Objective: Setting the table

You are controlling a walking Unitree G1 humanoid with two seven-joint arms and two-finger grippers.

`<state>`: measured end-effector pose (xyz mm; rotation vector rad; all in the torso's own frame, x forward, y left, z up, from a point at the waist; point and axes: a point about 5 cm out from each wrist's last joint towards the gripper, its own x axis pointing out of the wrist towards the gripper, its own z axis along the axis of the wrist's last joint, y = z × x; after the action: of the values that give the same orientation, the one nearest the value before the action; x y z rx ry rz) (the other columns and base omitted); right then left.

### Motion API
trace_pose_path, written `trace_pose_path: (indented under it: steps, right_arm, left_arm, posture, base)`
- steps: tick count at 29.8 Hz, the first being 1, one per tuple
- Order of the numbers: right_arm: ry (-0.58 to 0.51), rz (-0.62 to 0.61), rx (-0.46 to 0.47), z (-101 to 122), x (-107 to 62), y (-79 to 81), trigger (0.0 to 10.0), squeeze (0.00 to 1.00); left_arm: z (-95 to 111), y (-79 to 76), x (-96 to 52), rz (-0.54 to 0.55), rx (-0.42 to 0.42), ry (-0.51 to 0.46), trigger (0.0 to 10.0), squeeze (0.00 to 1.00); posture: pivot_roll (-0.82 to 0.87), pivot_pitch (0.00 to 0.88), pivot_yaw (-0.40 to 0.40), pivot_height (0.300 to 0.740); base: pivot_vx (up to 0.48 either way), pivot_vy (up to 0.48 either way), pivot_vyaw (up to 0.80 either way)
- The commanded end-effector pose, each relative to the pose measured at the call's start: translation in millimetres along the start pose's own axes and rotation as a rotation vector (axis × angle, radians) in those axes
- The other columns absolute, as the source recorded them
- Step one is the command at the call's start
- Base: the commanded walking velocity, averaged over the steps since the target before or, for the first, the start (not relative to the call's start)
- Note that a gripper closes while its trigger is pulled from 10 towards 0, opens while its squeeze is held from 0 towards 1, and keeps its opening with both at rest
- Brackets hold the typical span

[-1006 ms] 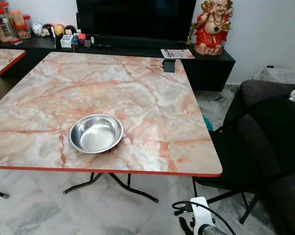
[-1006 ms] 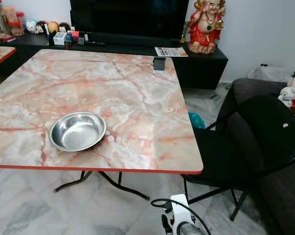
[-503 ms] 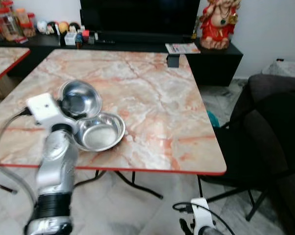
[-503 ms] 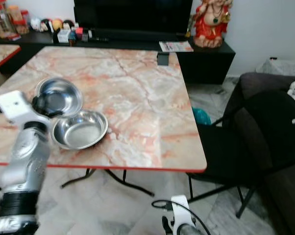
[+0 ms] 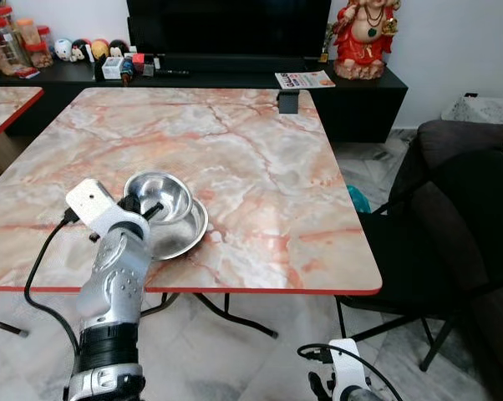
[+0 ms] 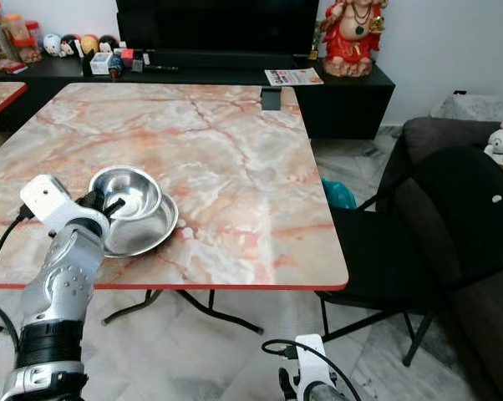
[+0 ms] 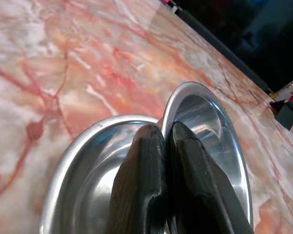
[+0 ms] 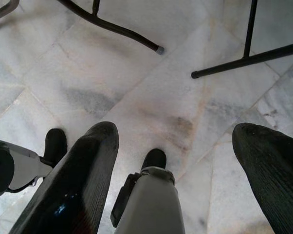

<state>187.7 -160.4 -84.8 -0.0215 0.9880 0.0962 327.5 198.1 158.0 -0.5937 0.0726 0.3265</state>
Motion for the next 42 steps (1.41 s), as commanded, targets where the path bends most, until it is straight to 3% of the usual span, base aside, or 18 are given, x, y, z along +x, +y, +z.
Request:
trace_pose_path:
  steps: [1,5,16,19,42]
  right_arm:
    - [0.0,-0.002,-0.002,-1,-0.2,-1.1,10.0,0.0]
    - [-0.002,-0.001,-0.001,0,0.0,-0.4,10.0,0.0]
    - [-0.003,-0.004,0.005,0,-0.1,-1.0,10.0,0.0]
    - [-0.003,-0.001,0.007,0,-0.1,0.0,10.0,0.0]
    - [-0.003,-0.001,0.016,-1,-0.1,1.4,10.0,0.0]
  left_arm:
    - [0,-6.4,-3.8,-0.023,-0.023,0.024,10.0,0.0]
    - [-1,-6.8,-5.5,-0.008,-0.055,0.053,10.0,0.0]
    - [0,-4.6,-4.9,0.058,-0.045,0.076,10.0,0.0]
    - [-7,7.8,0.5,0.154,-0.065,0.087,10.0,0.0]
    - [-14,-1.0,9.3,0.152,-0.091,0.122,10.0,0.0]
  posture:
    - [0.05,0.0,-0.022,0.709]
    - [0.05,0.0,-0.02,0.709]
    - [0.04,0.0,-0.014,0.709]
    - [0.04,0.0,-0.011,0.709]
    - [0.04,0.0,-0.004,0.709]
  base:
    - [0.0,0.0,0.0]
    - [0.0,0.0,0.0]
    - [0.0,0.0,0.0]
    - [0.0,0.0,0.0]
    - [0.0,0.0,0.0]
